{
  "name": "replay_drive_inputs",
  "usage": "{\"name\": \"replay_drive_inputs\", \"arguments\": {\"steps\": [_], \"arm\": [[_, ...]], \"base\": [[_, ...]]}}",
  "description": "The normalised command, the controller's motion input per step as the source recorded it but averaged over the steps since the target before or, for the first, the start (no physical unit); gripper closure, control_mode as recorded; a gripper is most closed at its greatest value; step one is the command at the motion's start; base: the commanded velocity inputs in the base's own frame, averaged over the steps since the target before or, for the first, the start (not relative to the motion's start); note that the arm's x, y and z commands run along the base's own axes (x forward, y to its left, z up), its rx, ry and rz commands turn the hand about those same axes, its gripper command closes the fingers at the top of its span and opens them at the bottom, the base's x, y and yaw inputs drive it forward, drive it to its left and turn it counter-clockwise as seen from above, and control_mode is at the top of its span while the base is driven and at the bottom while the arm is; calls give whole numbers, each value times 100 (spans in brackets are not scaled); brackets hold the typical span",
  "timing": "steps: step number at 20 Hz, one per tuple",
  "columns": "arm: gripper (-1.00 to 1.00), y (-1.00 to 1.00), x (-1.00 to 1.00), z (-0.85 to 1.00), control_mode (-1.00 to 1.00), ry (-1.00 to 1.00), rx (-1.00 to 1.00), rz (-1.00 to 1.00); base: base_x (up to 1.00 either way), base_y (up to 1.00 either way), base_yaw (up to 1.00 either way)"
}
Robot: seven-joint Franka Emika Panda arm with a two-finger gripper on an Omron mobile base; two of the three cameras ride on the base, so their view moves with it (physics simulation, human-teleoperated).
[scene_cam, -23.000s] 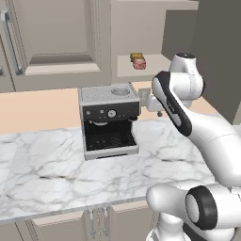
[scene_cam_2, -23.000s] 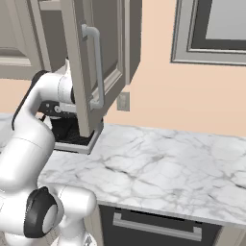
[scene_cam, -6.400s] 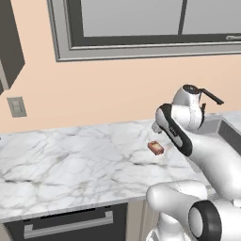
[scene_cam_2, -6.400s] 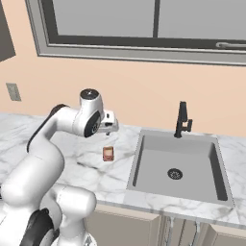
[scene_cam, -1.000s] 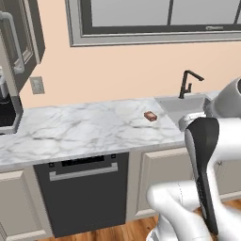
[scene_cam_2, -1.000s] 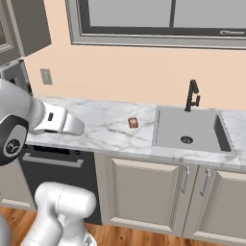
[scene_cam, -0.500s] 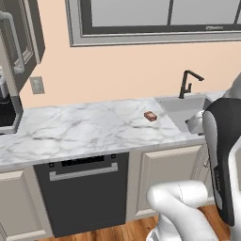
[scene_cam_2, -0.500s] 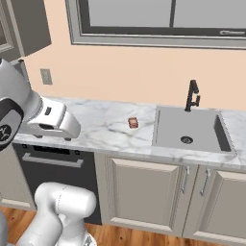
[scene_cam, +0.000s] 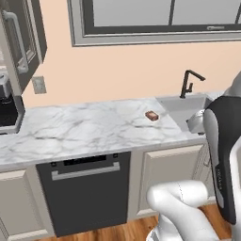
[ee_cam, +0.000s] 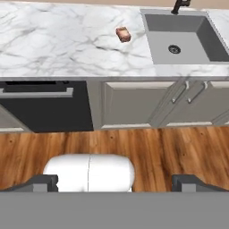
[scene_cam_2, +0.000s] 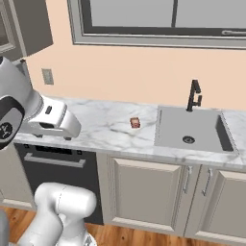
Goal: Locate and retrieve the sponge and bar soap from the cabinet. Place them next to the sink.
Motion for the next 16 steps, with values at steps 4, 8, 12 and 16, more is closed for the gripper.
{"name": "replay_drive_inputs", "arguments": {"steps": [4, 8, 12, 16], "arm": [[-100, 0, 0, 0, 100, 0, 0, 0], [-100, 0, 0, 0, 100, 0, 0, 0], [-100, 0, 0, 0, 100, 0, 0, 0], [-100, 0, 0, 0, 100, 0, 0, 0]], "base": [[-35, 80, -2], [-22, 92, -3], [-8, 92, -4], [0, 80, -4]]}}
